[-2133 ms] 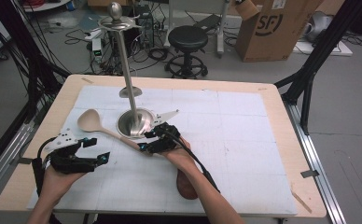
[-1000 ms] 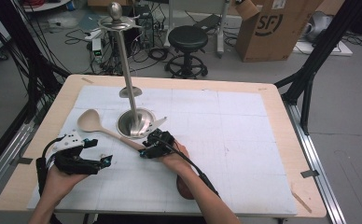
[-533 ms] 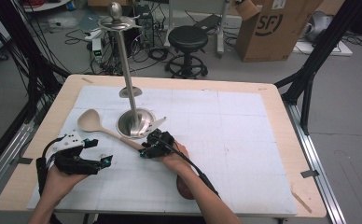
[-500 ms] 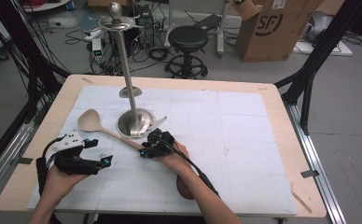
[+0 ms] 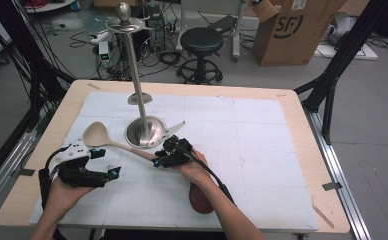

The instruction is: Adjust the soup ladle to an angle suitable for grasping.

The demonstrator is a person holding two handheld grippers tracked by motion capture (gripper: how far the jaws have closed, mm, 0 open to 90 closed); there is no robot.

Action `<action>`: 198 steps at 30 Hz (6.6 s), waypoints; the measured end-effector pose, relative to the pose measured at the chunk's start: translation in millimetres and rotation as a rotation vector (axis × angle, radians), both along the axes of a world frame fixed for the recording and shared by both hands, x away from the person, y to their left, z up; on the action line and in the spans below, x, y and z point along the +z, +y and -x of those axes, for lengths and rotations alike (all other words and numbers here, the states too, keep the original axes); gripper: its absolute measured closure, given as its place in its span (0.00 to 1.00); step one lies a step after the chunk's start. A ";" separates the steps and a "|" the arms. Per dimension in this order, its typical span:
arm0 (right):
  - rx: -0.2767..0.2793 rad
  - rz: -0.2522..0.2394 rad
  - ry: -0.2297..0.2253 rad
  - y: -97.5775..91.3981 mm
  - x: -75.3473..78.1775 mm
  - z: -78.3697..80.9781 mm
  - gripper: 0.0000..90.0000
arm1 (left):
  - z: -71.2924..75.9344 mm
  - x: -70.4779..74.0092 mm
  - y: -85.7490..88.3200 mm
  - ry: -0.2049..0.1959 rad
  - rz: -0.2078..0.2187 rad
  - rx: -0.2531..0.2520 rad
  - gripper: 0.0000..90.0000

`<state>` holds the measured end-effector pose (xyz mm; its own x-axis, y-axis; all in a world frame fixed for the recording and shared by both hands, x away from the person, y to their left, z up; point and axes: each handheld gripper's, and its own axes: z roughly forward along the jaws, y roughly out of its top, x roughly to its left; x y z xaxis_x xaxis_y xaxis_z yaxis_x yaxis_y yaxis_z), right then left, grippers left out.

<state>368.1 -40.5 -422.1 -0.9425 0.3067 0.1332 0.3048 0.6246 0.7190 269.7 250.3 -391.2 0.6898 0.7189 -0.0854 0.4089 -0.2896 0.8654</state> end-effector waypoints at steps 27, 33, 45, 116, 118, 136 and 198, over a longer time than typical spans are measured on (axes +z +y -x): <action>0.017 0.024 -0.018 -65.0 2.6 13.7 0.75 | -0.3 -0.9 -5.5 0.003 -0.008 -0.013 0.17; 0.015 0.054 -0.019 -63.1 -2.9 14.4 0.74 | -0.4 -0.8 -5.1 0.001 -0.008 -0.012 0.17; 0.000 0.032 -0.038 -61.2 -8.2 17.1 0.72 | -0.1 -0.8 -5.8 0.000 -0.006 -0.020 0.18; 0.208 -0.112 -0.006 -28.7 48.7 47.4 0.76 | -4.7 -11.5 -27.4 0.051 -0.049 -0.141 0.26; 0.209 -0.124 -0.006 -28.6 51.9 46.2 0.76 | -4.8 -11.9 -27.8 0.054 -0.055 -0.151 0.27; 0.220 -0.155 -0.014 -27.1 70.1 45.5 0.77 | -5.7 -13.6 -35.2 0.102 -0.063 -0.219 0.61; 0.079 -0.494 0.130 -31.0 74.8 32.7 0.80 | -3.6 25.5 -56.5 0.053 0.039 -0.323 0.74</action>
